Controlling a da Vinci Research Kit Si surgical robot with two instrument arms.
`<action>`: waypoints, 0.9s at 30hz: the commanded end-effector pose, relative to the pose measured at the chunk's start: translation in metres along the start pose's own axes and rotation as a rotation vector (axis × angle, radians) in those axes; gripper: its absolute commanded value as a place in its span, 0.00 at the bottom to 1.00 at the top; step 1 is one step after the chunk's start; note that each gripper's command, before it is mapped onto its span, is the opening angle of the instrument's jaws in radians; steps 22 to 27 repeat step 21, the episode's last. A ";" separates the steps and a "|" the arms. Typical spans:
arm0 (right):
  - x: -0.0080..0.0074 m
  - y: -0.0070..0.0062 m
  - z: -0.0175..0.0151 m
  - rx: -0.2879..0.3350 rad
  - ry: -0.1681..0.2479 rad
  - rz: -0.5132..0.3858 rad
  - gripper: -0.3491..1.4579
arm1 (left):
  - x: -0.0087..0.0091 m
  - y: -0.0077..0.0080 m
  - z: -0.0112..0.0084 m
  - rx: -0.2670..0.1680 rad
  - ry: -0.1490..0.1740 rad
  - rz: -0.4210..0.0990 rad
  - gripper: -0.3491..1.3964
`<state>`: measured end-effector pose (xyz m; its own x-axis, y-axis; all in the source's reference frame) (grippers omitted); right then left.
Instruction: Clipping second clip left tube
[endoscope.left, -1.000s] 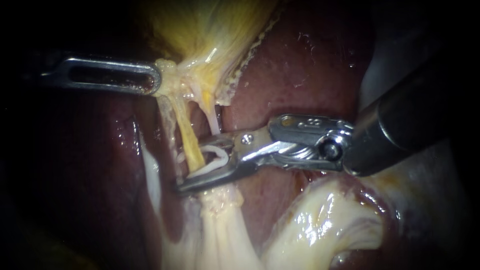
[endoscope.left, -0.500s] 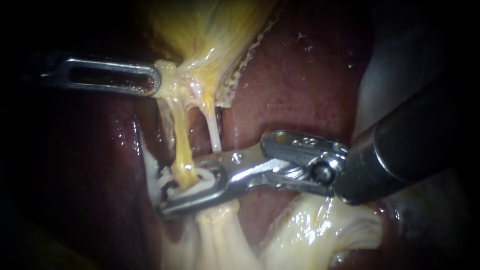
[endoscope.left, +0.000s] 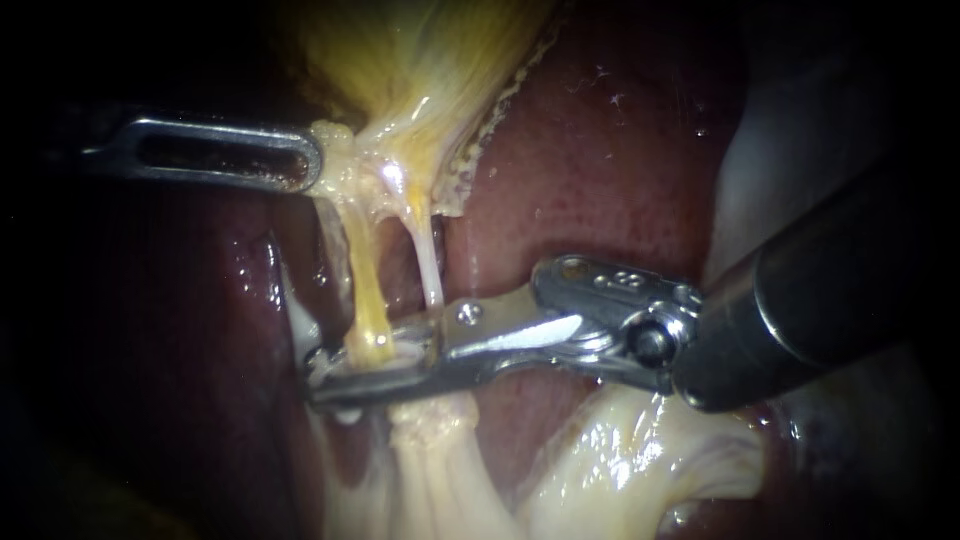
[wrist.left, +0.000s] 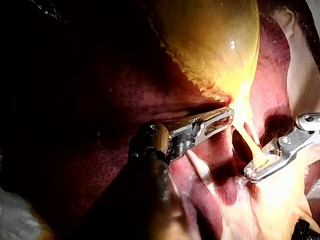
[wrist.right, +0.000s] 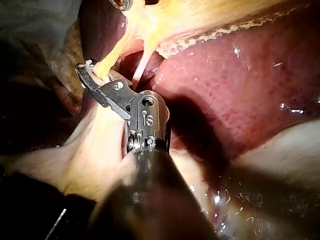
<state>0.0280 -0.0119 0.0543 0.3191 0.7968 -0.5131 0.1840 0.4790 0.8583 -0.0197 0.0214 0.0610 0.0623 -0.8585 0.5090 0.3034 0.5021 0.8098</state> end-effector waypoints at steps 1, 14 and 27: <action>0.0000 0.0000 0.0000 0.001 -0.001 0.000 0.03 | 0.0000 0.0000 0.0000 -0.001 0.000 0.000 0.00; -0.0006 0.0003 -0.0001 -0.029 0.016 0.039 0.00 | 0.0000 0.0000 0.0000 -0.001 0.000 0.000 0.00; -0.0007 0.0008 -0.0002 -0.031 0.017 0.038 0.00 | 0.0001 0.0000 0.0000 -0.001 0.000 -0.006 0.00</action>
